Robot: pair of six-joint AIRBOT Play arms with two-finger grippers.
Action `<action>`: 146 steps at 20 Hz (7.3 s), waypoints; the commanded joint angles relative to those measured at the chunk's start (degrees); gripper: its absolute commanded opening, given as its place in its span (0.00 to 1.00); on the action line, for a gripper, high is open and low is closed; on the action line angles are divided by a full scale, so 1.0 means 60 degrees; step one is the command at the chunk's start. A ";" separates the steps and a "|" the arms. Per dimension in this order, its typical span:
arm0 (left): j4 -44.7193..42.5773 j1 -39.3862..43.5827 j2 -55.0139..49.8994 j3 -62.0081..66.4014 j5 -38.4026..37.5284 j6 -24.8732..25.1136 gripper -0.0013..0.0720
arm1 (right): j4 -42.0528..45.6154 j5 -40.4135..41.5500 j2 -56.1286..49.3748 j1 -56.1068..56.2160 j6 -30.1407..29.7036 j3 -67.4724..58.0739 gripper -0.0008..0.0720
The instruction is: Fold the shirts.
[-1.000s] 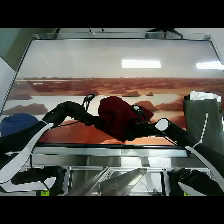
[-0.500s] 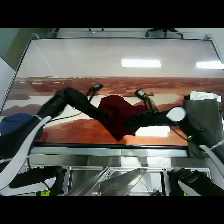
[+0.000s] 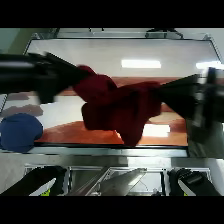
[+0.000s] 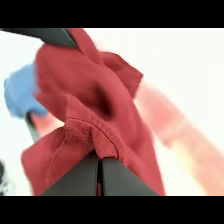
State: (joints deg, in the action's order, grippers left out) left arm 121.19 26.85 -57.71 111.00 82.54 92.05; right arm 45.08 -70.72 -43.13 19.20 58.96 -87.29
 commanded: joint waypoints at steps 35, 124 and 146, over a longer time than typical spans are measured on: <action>0.0470 -0.6801 -0.4524 -0.8302 0.0907 0.3406 0.94 | 0.3654 -0.2459 -0.7643 -0.4280 0.2076 0.1133 0.50; 0.0998 -0.5595 -0.9879 0.0127 -0.0528 0.3781 0.04 | -0.2422 0.1144 -0.9847 -0.5603 -0.0495 0.0754 0.04; -0.0477 -0.5490 -0.9930 -0.0244 0.0113 0.3432 0.04 | 0.1180 -0.0222 -1.1129 -0.6313 -0.0040 -0.0729 0.04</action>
State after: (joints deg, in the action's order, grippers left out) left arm 123.63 -7.49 -117.32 109.67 83.81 113.25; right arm 49.98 -73.52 -109.03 -19.86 58.76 -91.88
